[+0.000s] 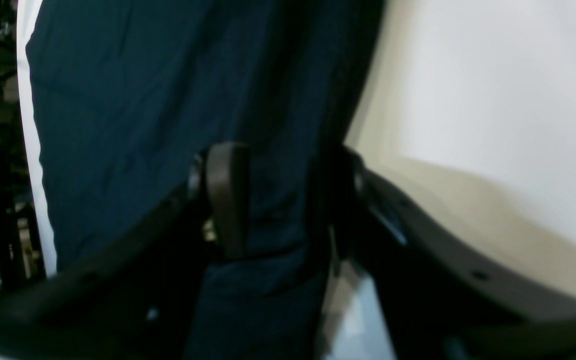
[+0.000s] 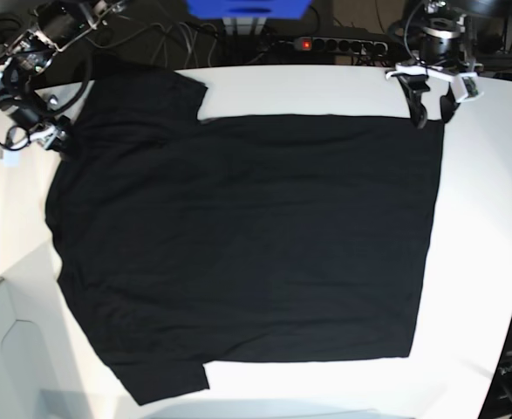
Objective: Fold the T-shirt properly
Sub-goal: 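Grasp the shirt's shoulder corners with both grippers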
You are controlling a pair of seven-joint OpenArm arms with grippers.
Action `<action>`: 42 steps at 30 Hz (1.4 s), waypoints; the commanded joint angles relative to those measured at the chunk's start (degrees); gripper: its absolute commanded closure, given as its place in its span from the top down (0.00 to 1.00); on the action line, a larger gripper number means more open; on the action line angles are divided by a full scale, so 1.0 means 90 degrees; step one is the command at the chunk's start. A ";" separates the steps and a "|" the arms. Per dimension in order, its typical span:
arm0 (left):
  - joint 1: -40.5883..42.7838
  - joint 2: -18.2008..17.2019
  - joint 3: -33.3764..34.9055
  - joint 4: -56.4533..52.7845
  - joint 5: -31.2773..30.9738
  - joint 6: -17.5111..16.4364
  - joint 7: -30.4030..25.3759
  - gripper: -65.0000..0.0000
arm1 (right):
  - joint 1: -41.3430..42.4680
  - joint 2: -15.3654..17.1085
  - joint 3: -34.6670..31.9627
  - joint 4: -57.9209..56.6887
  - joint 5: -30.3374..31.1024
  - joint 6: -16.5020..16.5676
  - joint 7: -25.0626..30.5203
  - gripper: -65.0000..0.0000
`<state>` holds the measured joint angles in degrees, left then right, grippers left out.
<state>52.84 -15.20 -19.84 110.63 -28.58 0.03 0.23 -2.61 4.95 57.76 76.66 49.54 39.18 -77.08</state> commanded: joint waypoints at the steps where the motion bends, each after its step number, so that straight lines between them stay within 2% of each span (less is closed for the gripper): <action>1: 0.0083 -0.0035 -0.0038 0.0089 -0.0004 0.0001 -0.0157 0.51 | -0.0115 0.0002 -0.0005 -0.0025 -0.0459 0.0091 -0.0325 0.31; 6: 0.0083 -0.0035 -0.0038 0.0108 -0.0014 0.0001 -0.0157 0.51 | -0.0154 -0.0027 -0.0366 -0.0025 -0.0459 0.0091 -0.0325 0.00; 9: 0.0083 -0.0094 -0.0087 0.0167 -0.0297 0.0001 -0.0157 0.51 | -0.0154 -0.0027 -0.0454 -0.0025 -0.0459 0.0091 -0.0325 0.00; 12: 0.0073 -0.0543 -0.0263 0.0167 -0.1323 0.0001 0.0136 0.51 | -0.0154 -0.0037 -0.0454 -0.0025 -0.0459 0.0091 -0.0325 0.00; 14: -0.0015 -0.0924 -0.0634 0.0118 -0.2563 -0.0009 0.0732 0.51 | -0.0154 -0.0037 -0.0454 -0.0025 -0.0459 0.0091 -0.0325 0.00; 17: -0.0279 -0.1119 -0.1444 -0.0067 -0.4136 -0.0116 0.1620 0.51 | -0.0154 -0.0018 -0.0454 -0.0025 -0.0459 0.0091 -0.0325 0.00; 20: -0.0767 -0.1129 -0.2382 -0.0497 -0.5211 -0.0907 0.3095 0.51 | -0.0154 -0.0018 -0.0454 -0.0025 -0.0459 0.0091 -0.0325 0.00; 22: -0.1285 -0.1061 -0.2949 -0.0868 -0.5543 -0.1200 0.4238 0.51 | -0.0154 -0.0027 -0.0454 -0.0025 -0.0459 0.0091 -0.0325 0.00; 25: -0.2203 -0.0816 -0.3672 -0.1816 -0.5611 -0.1239 0.6104 0.51 | -0.0154 -0.0018 -0.0454 -0.0025 -0.0459 0.0091 -0.0325 0.00; 27: -0.2701 -0.0670 -0.4111 -0.2549 -0.5484 -0.1249 0.7003 0.51 | -0.0154 -0.0018 -0.0454 -0.0025 -0.0459 0.0091 -0.0325 0.00; 29: -0.3082 -0.0572 -0.4473 -0.3056 -0.4986 -0.1298 0.7618 0.51 | -0.0154 -0.0027 -0.0454 -0.0025 -0.0459 0.0091 -0.0325 0.00; 31: -0.3268 -0.0475 -0.4560 -0.3232 -0.4527 -0.1347 0.7804 0.51 | -0.0154 -0.0037 -0.0454 -0.0025 -0.0459 0.0091 -0.0325 0.00; 34: -0.3287 -0.0348 -0.4541 -0.3242 -0.3931 -0.1913 0.7784 0.51 | -0.0154 -0.0037 -0.0454 -0.0025 -0.0459 0.0091 -0.0325 0.00; 36: -0.3307 -0.0279 -0.4541 -0.3281 -0.3657 -0.2099 0.7774 0.51 | -0.0154 -0.0037 -0.0454 -0.0025 -0.0459 0.0091 -0.0325 0.00; 42: -0.3590 -0.0113 -0.4531 -0.3525 -0.2964 -0.2157 0.7618 0.51 | -0.0164 -0.0037 -0.0454 -0.0025 -0.0459 0.0091 -0.0325 0.00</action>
<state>20.78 -15.38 -60.47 78.26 -55.07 -19.31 68.36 -3.55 4.40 53.71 76.44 49.78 39.18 -77.78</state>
